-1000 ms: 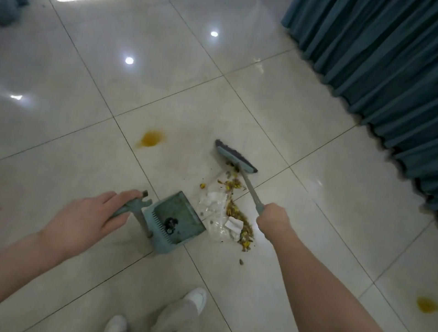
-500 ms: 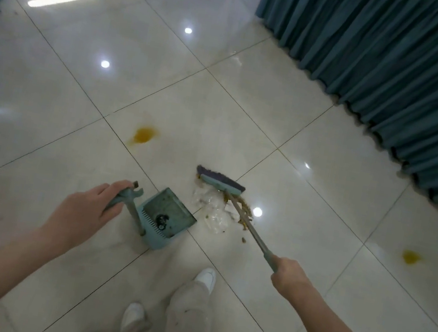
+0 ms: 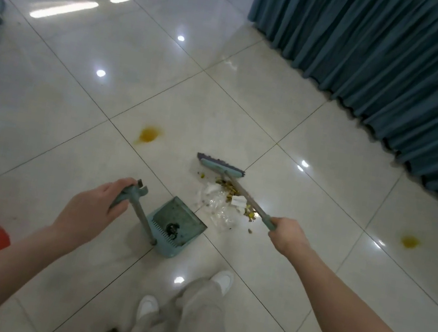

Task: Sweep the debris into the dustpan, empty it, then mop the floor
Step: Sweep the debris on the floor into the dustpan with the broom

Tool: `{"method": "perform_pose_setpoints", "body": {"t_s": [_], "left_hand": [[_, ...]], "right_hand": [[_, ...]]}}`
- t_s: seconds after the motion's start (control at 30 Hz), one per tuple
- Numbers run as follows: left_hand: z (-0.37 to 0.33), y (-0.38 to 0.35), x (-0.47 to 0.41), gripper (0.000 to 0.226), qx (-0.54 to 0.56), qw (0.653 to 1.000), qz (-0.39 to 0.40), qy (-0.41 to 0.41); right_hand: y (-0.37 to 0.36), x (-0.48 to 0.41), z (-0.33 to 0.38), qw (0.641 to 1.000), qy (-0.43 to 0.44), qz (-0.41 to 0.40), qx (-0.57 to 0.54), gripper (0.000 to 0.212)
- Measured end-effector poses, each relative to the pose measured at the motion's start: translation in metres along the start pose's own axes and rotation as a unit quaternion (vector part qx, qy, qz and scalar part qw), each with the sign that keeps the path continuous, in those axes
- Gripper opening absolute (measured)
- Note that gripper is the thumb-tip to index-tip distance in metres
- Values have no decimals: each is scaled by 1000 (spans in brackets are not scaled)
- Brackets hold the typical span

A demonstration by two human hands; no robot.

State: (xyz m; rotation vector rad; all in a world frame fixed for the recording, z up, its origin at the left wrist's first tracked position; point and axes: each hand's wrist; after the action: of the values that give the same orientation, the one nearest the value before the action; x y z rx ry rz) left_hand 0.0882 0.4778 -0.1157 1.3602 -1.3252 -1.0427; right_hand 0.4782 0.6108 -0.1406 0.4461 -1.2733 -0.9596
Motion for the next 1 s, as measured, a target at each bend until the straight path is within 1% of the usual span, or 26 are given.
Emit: {"method": "perform_pose_setpoints", "body": {"t_s": [0.17, 0.3, 0.43, 0.5, 0.6, 0.73, 0.87, 1.0], "left_hand": [[4, -1, 9, 38, 6, 1000, 4, 15], [1, -2, 8, 40, 9, 999, 9, 32], [-2, -7, 4, 40, 9, 999, 22, 36], [-3, -10, 1, 40, 8, 999, 35, 36], [-7, -13, -4, 39, -2, 998, 51, 20], [-14, -15, -8, 38, -8, 998, 55, -2], [-22, -14, -15, 38, -25, 998, 54, -13], [-38, -15, -21, 36, -30, 998, 51, -33]], "right_hand": [[2, -36, 41, 999, 22, 7, 30, 35], [-2, -62, 67, 998, 49, 25, 44, 32], [-13, -69, 72, 992, 58, 54, 94, 31], [-15, -64, 62, 991, 57, 54, 104, 33], [-10, -47, 27, 991, 45, 50, 116, 36], [-1, -21, -35, 986, 34, 66, 151, 52], [6, 6, -89, 982, -1, 66, 177, 58], [15, 33, -127, 978, -21, 68, 195, 62]]}}
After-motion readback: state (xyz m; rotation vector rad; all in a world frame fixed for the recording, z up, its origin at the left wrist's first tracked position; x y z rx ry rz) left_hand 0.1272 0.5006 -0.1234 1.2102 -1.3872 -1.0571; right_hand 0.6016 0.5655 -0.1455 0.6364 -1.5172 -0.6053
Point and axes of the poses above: each hand's wrist, its own x-axis away from the middle knuckle, its own y-axis out of the back of the hand, z = x × y, and after that the axes turned 15 degrees about -x, right-handed
